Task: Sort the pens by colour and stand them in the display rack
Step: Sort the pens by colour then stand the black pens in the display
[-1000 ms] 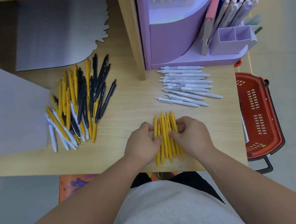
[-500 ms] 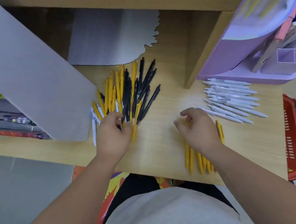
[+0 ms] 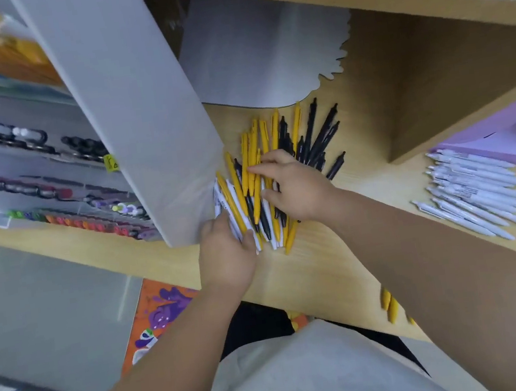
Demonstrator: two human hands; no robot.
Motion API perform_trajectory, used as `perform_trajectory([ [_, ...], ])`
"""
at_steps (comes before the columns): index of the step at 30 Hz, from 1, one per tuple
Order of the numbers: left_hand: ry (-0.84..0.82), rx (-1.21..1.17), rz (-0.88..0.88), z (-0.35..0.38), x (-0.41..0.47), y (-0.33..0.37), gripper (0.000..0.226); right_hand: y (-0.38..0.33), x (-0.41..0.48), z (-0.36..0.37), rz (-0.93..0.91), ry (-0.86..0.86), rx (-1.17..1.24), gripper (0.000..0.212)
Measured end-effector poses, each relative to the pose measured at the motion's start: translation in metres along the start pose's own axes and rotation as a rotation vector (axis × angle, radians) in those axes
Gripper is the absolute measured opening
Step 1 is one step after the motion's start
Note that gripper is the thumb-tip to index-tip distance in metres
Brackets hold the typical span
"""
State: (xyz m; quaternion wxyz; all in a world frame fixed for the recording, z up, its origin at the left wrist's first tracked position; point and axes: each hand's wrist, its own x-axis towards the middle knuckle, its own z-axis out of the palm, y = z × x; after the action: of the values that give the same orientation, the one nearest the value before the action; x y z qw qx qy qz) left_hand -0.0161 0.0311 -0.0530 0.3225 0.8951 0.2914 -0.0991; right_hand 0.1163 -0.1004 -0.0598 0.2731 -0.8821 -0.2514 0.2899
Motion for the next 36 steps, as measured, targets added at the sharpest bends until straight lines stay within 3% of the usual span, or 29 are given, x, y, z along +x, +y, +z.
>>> perform_trajectory([
  [6, -0.007, -0.016, -0.012, 0.003, 0.015, -0.005, 0.026, 0.011, -0.018, 0.006, -0.029, 0.062, 0.002, 0.057],
  [17, -0.049, -0.178, -0.178, 0.002, 0.028, 0.013, 0.029, 0.031, -0.049, 0.008, 0.057, 0.262, 0.145, 0.028],
  [23, -0.038, -0.214, -0.171, 0.003, 0.033, 0.019, 0.04, 0.015, -0.023, -0.005, 0.23, 0.328, 0.167, 0.031],
  [25, -0.003, -0.223, -0.162, 0.003, 0.035, 0.02, 0.038, 0.01, -0.006, -0.008, 0.284, 0.329, 0.127, 0.029],
  [29, 0.039, -0.236, -0.13, 0.003, 0.041, 0.022, 0.038, 0.004, 0.015, -0.01, 0.394, 0.276, 0.007, 0.049],
  [36, 0.06, -0.258, -0.063, 0.0, 0.049, 0.037, 0.029, 0.002, 0.024, -0.008, 0.502, 0.249, 0.062, 0.055],
])
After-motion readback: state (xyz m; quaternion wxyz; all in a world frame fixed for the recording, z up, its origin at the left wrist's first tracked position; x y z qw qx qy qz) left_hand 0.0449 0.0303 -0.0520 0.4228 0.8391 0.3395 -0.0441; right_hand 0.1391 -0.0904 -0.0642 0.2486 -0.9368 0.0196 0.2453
